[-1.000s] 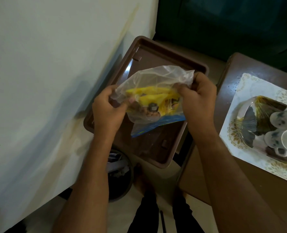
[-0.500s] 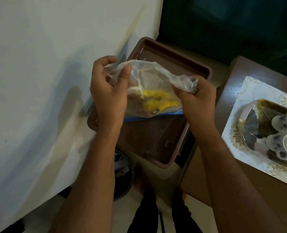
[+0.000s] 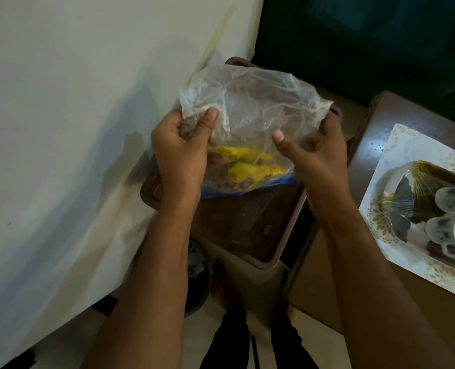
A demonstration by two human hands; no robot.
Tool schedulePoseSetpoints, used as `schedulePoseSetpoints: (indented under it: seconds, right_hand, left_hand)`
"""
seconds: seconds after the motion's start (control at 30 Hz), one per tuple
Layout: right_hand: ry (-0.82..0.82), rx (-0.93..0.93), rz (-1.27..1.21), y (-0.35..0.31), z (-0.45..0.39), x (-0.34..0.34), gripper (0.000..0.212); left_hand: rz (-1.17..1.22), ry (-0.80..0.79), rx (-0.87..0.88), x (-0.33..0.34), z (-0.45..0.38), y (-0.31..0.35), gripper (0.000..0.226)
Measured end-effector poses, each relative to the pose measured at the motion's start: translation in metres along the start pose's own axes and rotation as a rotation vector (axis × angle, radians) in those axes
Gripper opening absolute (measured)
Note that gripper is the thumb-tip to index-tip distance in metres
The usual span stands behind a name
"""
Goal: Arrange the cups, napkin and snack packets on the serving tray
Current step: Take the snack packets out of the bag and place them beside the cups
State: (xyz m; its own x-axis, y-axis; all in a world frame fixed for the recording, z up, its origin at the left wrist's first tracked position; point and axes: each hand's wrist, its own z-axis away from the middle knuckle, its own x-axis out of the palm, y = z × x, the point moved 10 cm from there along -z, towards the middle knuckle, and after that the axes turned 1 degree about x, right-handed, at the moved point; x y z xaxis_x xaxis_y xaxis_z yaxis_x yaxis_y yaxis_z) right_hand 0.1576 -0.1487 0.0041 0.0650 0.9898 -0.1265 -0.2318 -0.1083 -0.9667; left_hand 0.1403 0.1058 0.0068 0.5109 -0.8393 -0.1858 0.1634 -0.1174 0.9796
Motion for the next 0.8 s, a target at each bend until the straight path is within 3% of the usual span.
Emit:
schedulePoseSetpoints:
  seconds: [0.1,0.2,0.33,0.47,0.67,0.8]
  right_hand:
    - [0.053,0.039,0.052,0.011,0.0,-0.003,0.063]
    - [0.185,0.113,-0.056,0.021,0.0,-0.011,0.054]
    - [0.277,0.154,-0.215,0.026,-0.006,-0.015,0.045]
    - [0.332,0.155,-0.205,0.021,-0.007,-0.019,0.047]
    - [0.295,-0.147,0.091,-0.02,0.0,-0.016,0.061]
    - [0.098,-0.311,0.381,-0.027,0.004,0.003,0.057]
  left_hand:
    - [-0.01,0.026,0.026,0.0,-0.006,0.007,0.018]
    - [0.012,0.097,0.032,-0.006,-0.008,0.012,0.018]
    - [0.057,0.063,-0.093,-0.007,-0.013,0.0,0.053]
    - [0.056,0.038,-0.176,-0.008,-0.007,-0.014,0.046]
    - [0.076,0.085,0.0,-0.005,-0.007,0.015,0.028]
    - [0.149,0.014,0.035,0.007,-0.013,0.029,0.025]
